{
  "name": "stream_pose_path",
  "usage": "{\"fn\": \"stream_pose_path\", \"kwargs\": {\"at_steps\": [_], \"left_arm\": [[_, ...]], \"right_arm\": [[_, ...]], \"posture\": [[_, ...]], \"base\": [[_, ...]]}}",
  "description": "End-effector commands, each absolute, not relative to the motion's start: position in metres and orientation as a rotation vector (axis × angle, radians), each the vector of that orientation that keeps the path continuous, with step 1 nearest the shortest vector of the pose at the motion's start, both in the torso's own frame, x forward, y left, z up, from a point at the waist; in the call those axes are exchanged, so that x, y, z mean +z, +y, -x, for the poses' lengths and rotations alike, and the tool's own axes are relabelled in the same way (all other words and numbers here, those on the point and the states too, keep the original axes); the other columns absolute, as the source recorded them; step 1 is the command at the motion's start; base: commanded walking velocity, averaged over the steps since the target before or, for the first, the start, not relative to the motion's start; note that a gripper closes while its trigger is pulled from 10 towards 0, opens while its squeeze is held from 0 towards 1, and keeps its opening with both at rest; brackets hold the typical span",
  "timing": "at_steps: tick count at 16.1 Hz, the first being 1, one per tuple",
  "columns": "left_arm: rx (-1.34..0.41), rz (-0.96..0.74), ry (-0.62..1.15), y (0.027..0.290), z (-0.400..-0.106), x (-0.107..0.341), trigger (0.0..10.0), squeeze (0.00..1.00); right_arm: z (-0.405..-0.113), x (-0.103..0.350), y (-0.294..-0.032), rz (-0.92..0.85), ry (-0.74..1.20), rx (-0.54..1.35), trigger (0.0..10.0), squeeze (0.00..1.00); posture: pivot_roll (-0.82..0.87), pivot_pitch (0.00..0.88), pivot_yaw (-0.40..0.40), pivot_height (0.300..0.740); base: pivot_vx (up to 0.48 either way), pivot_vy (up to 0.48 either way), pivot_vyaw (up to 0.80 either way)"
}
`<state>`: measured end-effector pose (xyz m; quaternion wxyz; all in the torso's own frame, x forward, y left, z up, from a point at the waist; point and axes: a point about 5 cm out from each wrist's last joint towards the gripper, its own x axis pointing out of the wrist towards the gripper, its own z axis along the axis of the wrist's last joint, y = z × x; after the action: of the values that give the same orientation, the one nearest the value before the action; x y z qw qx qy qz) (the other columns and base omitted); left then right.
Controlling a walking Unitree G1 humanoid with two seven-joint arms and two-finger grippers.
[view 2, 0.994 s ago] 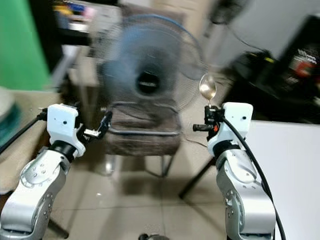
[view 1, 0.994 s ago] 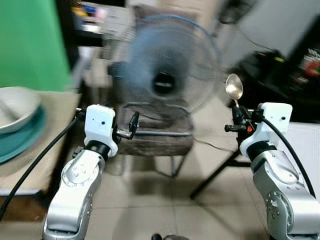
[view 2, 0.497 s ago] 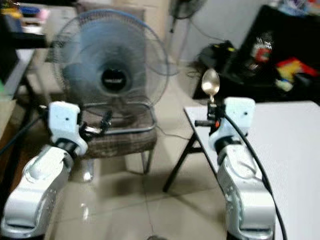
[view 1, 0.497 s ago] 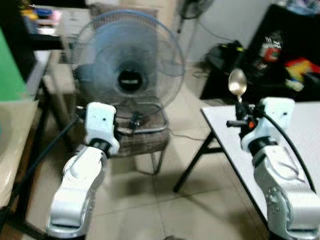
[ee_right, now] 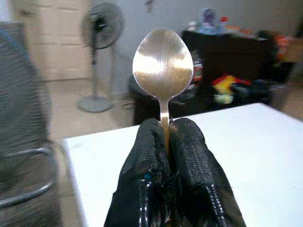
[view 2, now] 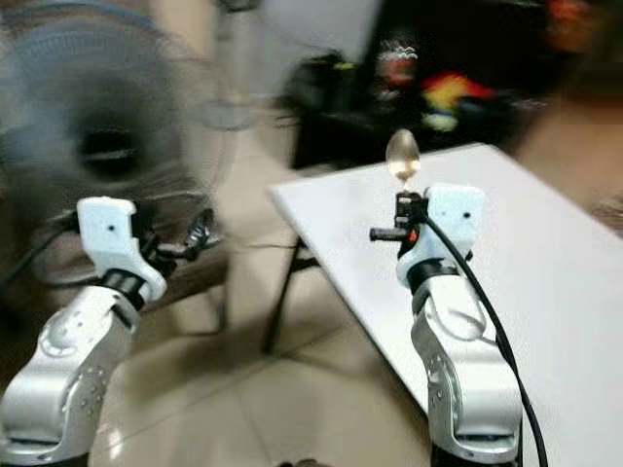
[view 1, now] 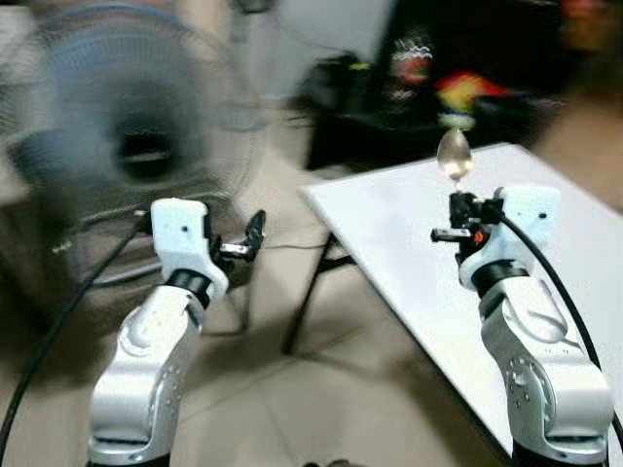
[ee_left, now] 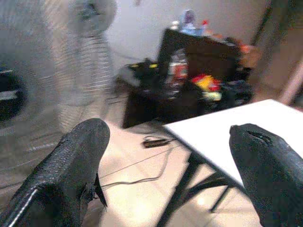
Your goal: Setting the table
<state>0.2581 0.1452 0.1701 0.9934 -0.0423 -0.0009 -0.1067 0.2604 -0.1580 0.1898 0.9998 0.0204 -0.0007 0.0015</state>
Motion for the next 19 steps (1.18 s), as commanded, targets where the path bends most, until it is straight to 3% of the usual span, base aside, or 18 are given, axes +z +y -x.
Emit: {"fn": "stream_pose_path", "kwargs": {"at_steps": [1,5,7,9,11,13,14,16,19], "left_arm": [[-0.270,0.122,0.021,0.134,-0.254,0.169,10.0,0.00],[-0.278,0.123,0.084,0.136,-0.250,0.163,10.0,0.00],[-0.125,0.138,0.250,0.156,-0.244,0.141,10.0,0.00],[-0.101,0.103,0.271,0.164,-0.241,0.137,10.0,0.00],[-0.128,0.069,0.232,0.160,-0.244,0.143,10.0,0.00],[-0.049,-0.094,0.037,0.158,-0.256,0.166,10.0,0.00],[-0.024,-0.111,0.017,0.159,-0.258,0.167,10.0,0.00],[-0.164,-0.178,-0.018,0.150,-0.262,0.172,10.0,0.00],[-0.216,-0.179,0.042,0.148,-0.271,0.166,10.0,0.00]], "right_arm": [[-0.260,0.190,-0.166,-0.046,-0.011,-0.029,10.0,0.00],[-0.263,0.191,-0.159,-0.046,-0.020,-0.008,10.0,0.00],[-0.258,0.189,-0.160,-0.062,-0.019,-0.014,10.0,0.00],[-0.256,0.184,-0.161,-0.067,-0.006,-0.044,10.0,0.00],[-0.252,0.181,-0.161,-0.079,0.006,-0.040,10.0,0.00],[-0.249,0.170,-0.161,-0.085,0.064,-0.073,10.0,0.00],[-0.248,0.168,-0.161,-0.086,0.074,-0.077,10.0,0.00],[-0.244,0.156,-0.165,-0.092,0.123,-0.101,10.0,0.00],[-0.234,0.137,-0.172,-0.138,0.210,-0.099,10.0,0.00]], "posture": [[0.06,0.000,-0.142,0.740],[0.06,0.000,-0.136,0.740],[0.06,0.000,-0.124,0.740],[0.05,0.000,-0.089,0.740],[0.05,0.000,-0.090,0.740],[0.04,0.000,-0.077,0.740],[0.04,0.000,-0.076,0.740],[0.04,0.000,-0.073,0.740],[0.03,0.000,-0.046,0.740]], "base": [[0.000,0.000,-0.77],[0.000,0.000,-0.77],[0.000,0.000,-0.77],[0.000,0.000,-0.77],[0.000,0.000,-0.77],[0.000,0.000,-0.77],[0.000,0.000,-0.75],[0.000,0.000,-0.75],[0.000,0.000,-0.74]]}}
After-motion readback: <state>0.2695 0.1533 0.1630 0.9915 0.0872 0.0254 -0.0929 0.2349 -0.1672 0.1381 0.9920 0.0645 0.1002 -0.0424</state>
